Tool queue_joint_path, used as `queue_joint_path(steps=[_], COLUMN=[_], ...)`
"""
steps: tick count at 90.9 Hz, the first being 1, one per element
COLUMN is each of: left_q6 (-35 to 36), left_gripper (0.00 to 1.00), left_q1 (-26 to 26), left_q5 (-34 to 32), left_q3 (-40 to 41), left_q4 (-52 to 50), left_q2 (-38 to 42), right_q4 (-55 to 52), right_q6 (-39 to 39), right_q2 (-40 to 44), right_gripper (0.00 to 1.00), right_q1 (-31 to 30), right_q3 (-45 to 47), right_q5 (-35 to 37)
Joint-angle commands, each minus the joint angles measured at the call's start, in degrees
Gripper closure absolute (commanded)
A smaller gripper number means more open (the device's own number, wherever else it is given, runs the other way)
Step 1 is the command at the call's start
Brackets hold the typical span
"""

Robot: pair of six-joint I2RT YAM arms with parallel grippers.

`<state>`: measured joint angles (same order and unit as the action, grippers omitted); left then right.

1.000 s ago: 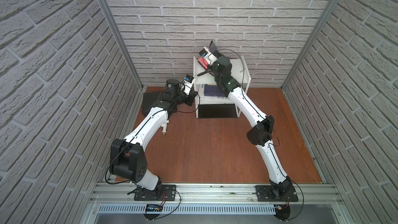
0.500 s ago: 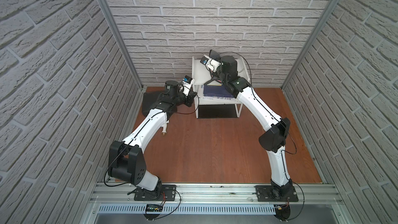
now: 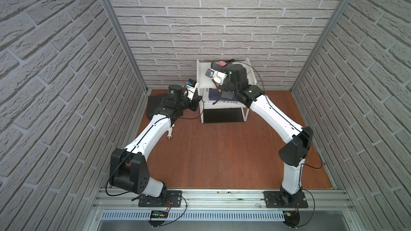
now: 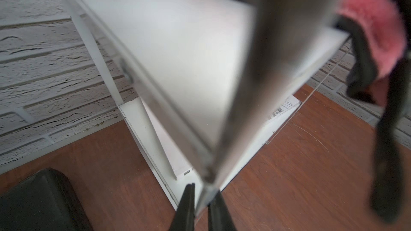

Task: Wipe the bookshelf clean with a cloth
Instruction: Wipe the dust from the shelf.

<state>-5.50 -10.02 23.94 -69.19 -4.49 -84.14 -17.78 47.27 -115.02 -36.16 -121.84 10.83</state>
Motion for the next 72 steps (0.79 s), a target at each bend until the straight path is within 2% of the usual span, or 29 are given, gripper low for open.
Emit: queue_joint_path(steps=[1, 11, 19, 32, 46, 52, 65, 72], left_q6=[-4.5, -4.3, -4.1, -3.5, -3.4, -3.4, -3.3, -3.2], left_gripper=[1.00, 1.00, 1.00, 1.00, 1.00, 1.00, 1.00, 1.00], left_q1=[2.5, 3.9, 4.9, 5.4, 5.3, 5.3, 5.1, 5.2], left_q5=[-0.6, 1.3, 2.3, 3.5, 3.6, 3.1, 3.2, 2.7], left_q3=[0.5, 0.8, 1.0, 0.1, -0.3, -0.5, -1.2, -1.7], left_q4=[-3.8, -3.4, -2.9, -3.5, -4.2, -4.5, -5.0, -5.3], left_q2=[1.2, 1.1, 1.0, 0.4, 0.1, 0.2, 0.2, -0.2], right_q4=[-9.7, -8.1, -6.3, -4.9, -4.5, -4.4, 2.5, 5.4], right_q6=[-4.3, -4.4, -3.9, -3.4, -6.0, -7.2, -16.2, -18.5], right_q2=[-0.7, 6.8, 13.5, 24.1, 29.1, 32.1, 42.0, 44.7], right_gripper=[0.97, 0.97, 0.97, 0.97, 0.98, 0.98, 0.97, 0.98], right_q1=[-1.5, 5.0, 11.1, 17.9, 20.0, 20.4, 23.6, 23.8], right_q3=[0.7, 8.8, 17.7, 29.8, 36.5, 38.9, 44.5, 46.1], right_q5=[-1.9, 3.9, 5.3, 0.3, -2.2, -5.5, -17.7, -16.1])
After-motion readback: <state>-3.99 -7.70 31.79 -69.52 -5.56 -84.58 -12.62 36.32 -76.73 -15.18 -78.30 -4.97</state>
